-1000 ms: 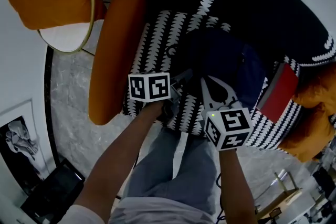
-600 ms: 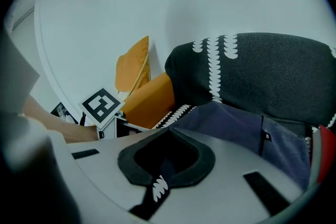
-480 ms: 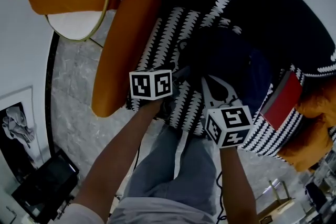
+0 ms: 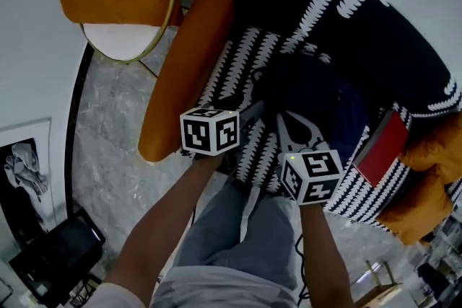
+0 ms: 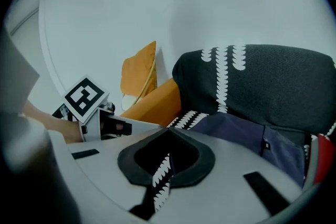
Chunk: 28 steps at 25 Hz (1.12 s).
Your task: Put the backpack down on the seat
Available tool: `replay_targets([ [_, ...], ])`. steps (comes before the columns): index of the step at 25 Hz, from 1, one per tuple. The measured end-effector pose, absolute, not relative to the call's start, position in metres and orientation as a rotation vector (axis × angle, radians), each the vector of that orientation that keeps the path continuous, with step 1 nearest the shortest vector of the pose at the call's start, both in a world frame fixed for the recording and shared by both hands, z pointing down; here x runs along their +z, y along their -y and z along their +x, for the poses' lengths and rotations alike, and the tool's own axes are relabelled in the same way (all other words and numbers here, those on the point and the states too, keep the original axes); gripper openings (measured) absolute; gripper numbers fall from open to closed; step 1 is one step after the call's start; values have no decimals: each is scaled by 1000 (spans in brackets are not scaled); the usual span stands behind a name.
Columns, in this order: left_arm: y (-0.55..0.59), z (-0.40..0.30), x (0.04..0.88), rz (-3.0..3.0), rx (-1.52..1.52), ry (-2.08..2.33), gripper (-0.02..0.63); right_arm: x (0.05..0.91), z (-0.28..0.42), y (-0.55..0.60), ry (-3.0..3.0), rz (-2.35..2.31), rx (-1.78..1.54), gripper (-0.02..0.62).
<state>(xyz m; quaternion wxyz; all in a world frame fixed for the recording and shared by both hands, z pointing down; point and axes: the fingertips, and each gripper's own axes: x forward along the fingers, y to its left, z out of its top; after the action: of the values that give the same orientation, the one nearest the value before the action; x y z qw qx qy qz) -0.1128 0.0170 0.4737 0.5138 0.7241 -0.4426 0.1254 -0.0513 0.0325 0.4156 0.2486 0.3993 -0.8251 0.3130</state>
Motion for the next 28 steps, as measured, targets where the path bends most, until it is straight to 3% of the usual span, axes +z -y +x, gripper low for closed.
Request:
replay_targets([
  [13,-20,-101,341,1968,314,1105,225,315,-53,-34,2300,1162,750,2],
  [24,-21,-52,227,2171,272,1067,204,214,-9,-42,2318,1354,653,2],
  [28,-26,-24,195,2238,275,1043,168,183,17,-46,2323,1422,615,2],
])
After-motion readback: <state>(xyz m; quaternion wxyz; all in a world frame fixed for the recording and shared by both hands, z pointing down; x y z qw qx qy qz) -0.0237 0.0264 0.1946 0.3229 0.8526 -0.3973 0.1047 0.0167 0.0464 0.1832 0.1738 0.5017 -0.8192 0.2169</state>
